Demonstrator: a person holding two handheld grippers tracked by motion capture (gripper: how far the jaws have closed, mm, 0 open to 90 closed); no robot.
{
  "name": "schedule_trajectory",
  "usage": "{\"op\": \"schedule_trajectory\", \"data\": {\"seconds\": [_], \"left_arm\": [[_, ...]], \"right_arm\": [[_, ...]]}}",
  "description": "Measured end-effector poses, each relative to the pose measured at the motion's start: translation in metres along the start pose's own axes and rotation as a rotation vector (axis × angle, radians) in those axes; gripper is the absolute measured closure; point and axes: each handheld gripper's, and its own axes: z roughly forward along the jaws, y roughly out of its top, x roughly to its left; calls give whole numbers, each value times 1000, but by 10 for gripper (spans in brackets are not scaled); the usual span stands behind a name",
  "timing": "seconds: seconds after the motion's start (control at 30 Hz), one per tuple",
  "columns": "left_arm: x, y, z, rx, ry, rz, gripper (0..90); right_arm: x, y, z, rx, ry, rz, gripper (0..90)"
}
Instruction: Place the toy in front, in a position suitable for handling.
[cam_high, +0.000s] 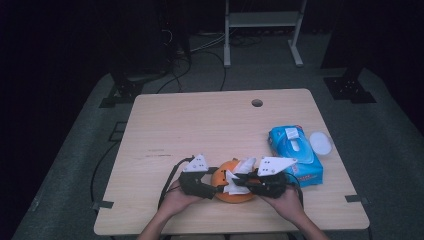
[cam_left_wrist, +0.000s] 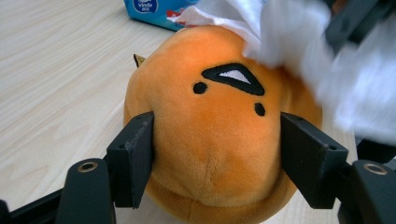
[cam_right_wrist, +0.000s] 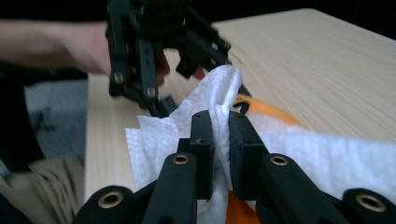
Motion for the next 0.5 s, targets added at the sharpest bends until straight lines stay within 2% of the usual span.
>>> {"op": "schedule_trajectory", "data": {"seconds": [0.03,0.13,0.2,0.33,0.47,0.5], "left_arm": [[0,0,0,-3,0,7,290],[-1,0,-2,-15,-16,7,227],[-1,0,-1,-16,-23,13,218],[0,1,-2,-16,-16,21,315],[2,3,-1,-23,-1,-2,358],[5,4,-1,-33,-3,-48,359]], "right_arm": [[0,-1,2,12,-9,-12,805],[-9,-4,0,10,-6,20,806],[-15,-6,-5,6,-28,32,806],[-19,-8,-12,3,-56,40,805],[-12,-5,-10,-2,-41,21,805],[-4,-3,-3,2,-4,-7,805]]}}
